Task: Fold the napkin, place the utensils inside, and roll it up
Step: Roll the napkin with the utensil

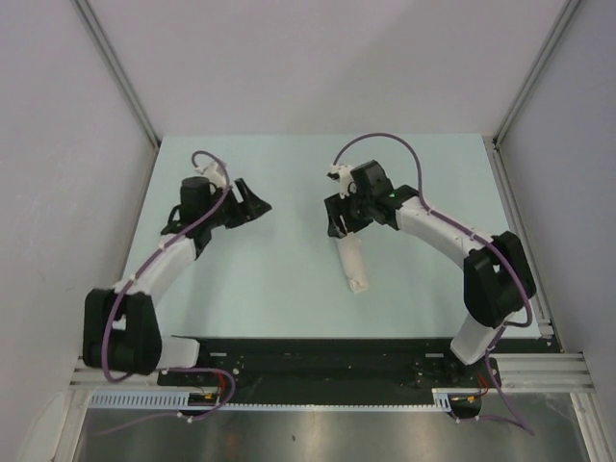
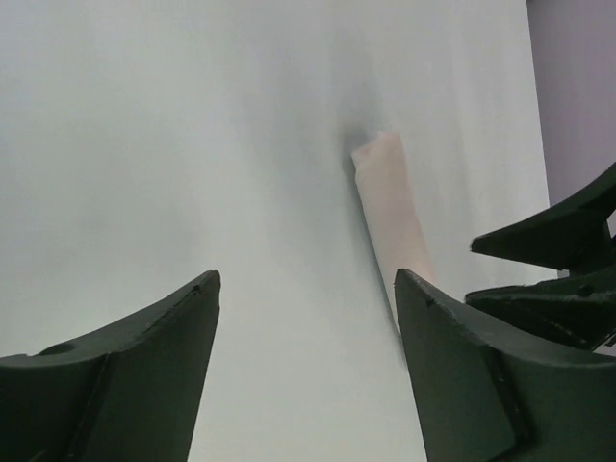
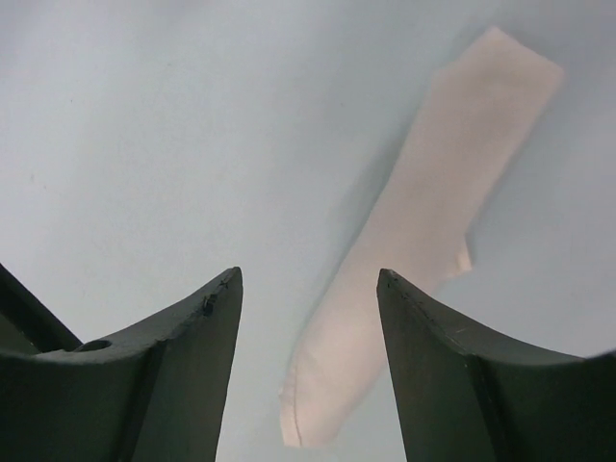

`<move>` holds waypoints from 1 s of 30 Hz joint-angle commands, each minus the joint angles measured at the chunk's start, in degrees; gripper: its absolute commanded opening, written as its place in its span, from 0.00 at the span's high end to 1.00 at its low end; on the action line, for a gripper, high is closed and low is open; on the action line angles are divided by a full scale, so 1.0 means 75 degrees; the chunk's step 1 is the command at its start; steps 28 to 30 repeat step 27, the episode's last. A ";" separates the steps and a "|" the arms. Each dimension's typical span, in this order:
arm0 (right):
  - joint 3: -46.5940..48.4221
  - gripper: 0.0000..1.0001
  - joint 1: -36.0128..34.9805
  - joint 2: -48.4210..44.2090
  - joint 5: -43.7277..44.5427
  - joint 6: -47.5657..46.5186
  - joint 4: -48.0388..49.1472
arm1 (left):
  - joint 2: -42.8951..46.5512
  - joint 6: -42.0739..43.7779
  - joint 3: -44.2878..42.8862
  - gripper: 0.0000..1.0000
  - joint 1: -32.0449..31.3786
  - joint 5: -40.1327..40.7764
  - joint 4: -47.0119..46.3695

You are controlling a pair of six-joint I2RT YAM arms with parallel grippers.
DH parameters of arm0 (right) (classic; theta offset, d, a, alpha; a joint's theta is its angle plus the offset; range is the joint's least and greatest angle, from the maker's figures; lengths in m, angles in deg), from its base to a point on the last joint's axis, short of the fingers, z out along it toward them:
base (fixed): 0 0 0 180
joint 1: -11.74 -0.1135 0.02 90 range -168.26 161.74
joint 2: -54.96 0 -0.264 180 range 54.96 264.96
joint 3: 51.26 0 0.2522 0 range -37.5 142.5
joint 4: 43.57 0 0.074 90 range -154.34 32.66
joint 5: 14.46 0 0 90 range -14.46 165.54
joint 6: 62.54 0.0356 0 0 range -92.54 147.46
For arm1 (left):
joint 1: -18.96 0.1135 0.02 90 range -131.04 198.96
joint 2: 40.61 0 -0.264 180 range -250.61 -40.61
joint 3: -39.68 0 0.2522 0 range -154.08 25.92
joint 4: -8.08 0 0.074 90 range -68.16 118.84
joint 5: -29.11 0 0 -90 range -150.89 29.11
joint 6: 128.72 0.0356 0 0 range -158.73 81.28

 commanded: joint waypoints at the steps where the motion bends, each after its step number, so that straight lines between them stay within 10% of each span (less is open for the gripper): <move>1: -0.0893 0.36 0.0571 -0.1052 0.0037 0.0566 0.0708 | 0.1838 0.0588 0.0237 0.18 0.0775 0.0342 0.1163; 14: -0.4282 0.33 0.2248 -0.4837 0.1560 0.1845 0.3168 | 0.4433 0.2311 0.0646 0.01 0.2008 0.0154 0.2783; 30: -0.4799 0.32 0.2342 -0.4957 0.1550 0.1810 0.3357 | 0.5172 0.2265 0.1046 0.00 0.2008 0.0119 0.2266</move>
